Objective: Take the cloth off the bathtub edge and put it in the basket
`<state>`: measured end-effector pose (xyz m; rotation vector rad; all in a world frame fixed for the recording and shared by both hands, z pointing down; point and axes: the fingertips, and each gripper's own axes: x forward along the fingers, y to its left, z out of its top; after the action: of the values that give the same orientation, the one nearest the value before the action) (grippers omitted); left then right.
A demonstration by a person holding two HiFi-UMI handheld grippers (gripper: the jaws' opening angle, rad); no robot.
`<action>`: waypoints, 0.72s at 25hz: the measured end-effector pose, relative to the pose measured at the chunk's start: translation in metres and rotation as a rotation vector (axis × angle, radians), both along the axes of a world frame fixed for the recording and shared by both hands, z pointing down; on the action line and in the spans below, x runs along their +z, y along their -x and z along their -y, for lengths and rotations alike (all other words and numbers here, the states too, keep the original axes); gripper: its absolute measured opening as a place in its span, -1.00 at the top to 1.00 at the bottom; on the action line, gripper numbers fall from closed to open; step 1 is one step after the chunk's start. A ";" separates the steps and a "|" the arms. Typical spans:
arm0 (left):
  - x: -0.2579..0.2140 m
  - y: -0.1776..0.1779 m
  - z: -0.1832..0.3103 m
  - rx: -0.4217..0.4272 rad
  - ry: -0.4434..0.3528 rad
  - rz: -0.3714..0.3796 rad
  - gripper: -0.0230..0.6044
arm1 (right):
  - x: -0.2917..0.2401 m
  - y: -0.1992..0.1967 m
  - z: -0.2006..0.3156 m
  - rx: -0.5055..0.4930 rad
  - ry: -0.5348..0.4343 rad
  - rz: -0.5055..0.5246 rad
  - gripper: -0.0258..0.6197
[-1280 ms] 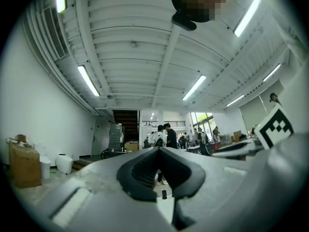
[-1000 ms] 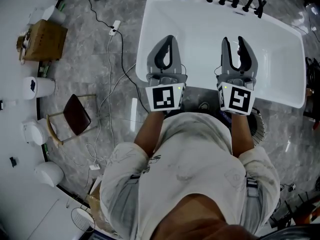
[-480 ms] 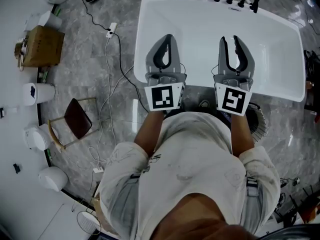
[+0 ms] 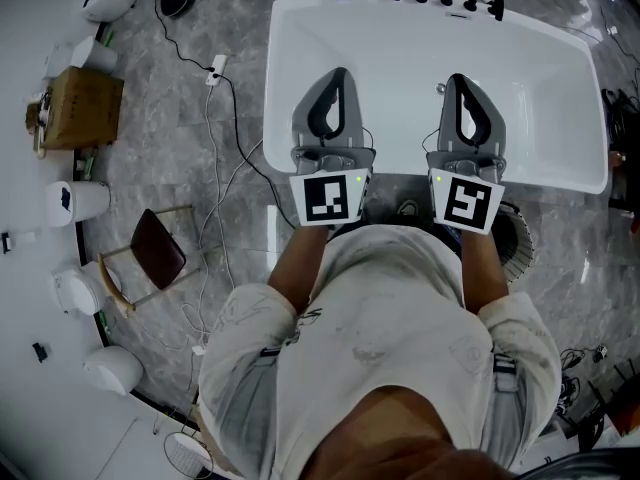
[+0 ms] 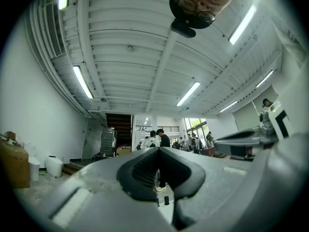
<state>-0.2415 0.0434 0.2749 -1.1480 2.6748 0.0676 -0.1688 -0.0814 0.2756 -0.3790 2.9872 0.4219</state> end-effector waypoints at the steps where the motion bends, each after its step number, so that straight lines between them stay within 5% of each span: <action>1: -0.001 0.000 0.001 0.002 -0.001 0.003 0.92 | 0.000 -0.001 0.001 0.004 -0.003 -0.003 0.92; 18: -0.003 0.002 0.004 0.013 -0.001 0.016 0.92 | 0.007 0.004 0.005 0.009 0.028 -0.029 0.92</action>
<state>-0.2438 0.0392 0.2719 -1.1609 2.6531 0.0616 -0.1732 -0.0866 0.2830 -0.3922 3.0234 0.3909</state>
